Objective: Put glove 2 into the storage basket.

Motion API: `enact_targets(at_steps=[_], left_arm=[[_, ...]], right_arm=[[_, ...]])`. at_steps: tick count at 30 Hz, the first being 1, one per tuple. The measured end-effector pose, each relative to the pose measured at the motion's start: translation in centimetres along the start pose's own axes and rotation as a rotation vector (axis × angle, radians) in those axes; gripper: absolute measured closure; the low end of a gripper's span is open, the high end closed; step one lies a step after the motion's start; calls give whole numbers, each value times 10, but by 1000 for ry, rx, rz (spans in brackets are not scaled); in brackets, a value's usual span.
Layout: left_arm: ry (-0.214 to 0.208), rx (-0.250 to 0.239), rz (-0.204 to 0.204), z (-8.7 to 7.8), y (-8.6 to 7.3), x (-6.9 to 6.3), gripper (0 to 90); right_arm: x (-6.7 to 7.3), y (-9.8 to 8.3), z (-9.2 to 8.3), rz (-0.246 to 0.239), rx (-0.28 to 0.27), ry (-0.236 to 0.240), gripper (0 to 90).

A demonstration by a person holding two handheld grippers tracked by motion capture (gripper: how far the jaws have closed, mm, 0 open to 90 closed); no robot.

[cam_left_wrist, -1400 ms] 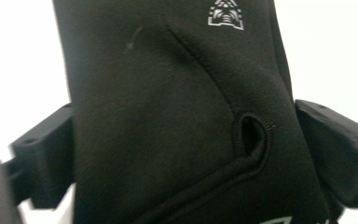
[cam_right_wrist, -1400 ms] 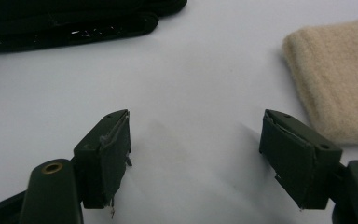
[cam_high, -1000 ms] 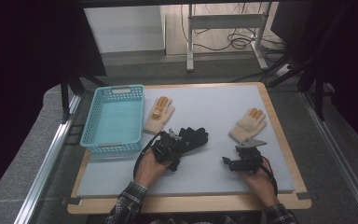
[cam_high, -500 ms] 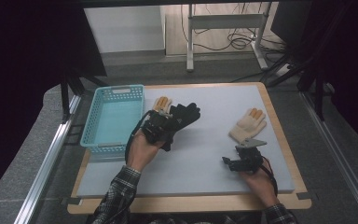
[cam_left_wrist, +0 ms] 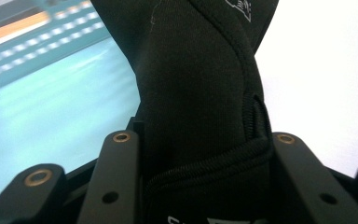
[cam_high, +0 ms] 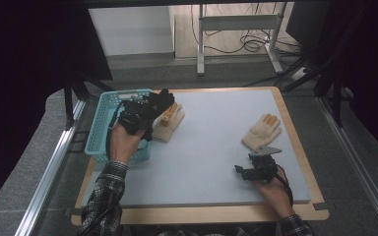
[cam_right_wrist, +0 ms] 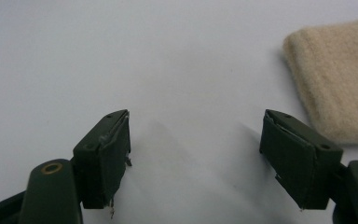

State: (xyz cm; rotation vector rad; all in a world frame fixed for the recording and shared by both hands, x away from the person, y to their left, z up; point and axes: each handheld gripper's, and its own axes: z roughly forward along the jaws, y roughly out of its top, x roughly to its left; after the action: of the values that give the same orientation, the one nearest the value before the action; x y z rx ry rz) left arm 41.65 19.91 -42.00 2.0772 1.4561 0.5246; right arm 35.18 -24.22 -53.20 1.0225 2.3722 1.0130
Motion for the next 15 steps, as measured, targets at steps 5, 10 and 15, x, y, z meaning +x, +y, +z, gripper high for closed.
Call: enact_targets(at_steps=[5,10,15], left_arm=[[43,21,-84,0,-6,36,613],[83,43,-142,2,-12,61,611],[127,86,-212,14,-20,87,607]], right_arm=[[0,0,0,1,0,0,242],[0,0,0,1,0,0,242],[0,0,0,1,0,0,242]])
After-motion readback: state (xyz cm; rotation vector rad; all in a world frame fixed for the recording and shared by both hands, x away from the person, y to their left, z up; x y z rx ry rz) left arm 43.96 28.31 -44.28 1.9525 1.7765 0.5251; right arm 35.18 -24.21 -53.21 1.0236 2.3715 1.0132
